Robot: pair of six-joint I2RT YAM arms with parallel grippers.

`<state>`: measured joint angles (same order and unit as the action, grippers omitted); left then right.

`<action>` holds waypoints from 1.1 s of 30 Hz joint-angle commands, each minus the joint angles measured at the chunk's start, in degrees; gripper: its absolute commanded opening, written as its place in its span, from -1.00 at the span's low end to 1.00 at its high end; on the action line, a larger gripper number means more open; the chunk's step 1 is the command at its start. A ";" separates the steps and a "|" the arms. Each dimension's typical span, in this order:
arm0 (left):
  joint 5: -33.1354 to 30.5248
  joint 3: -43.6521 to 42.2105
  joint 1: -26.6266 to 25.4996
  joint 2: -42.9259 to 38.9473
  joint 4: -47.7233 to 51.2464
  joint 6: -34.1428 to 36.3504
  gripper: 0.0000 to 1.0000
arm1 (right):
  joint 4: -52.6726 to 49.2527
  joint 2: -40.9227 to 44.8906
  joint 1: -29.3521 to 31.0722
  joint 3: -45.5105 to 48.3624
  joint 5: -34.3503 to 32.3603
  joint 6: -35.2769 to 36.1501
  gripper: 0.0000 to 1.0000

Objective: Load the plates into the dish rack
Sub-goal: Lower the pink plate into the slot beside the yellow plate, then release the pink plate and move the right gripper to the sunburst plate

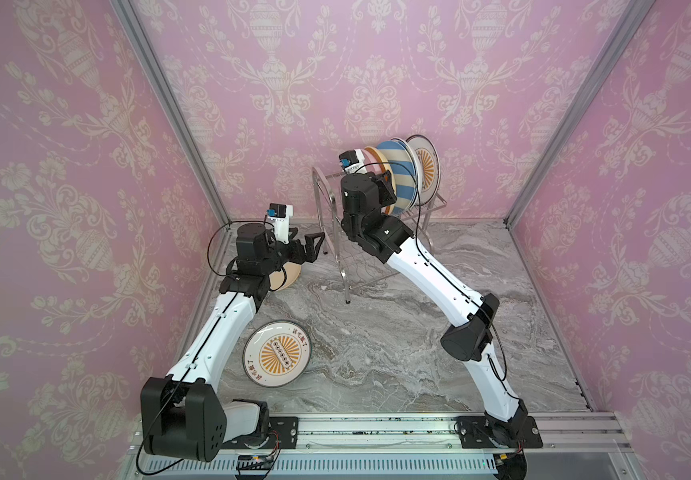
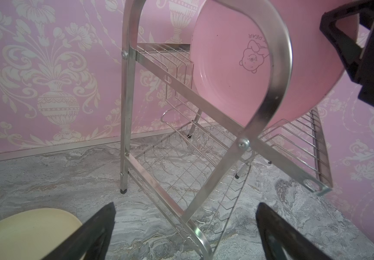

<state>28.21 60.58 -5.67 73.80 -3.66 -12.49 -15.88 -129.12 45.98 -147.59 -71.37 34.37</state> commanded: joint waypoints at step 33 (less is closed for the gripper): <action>-15.64 8.86 1.86 -4.52 21.24 -0.51 0.99 | -25.01 34.08 3.03 23.53 29.05 -32.26 0.68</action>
<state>16.73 67.18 -4.29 70.24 11.84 -12.53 -35.75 -95.68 48.99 -126.23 -48.73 8.54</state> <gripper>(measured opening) 0.993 0.832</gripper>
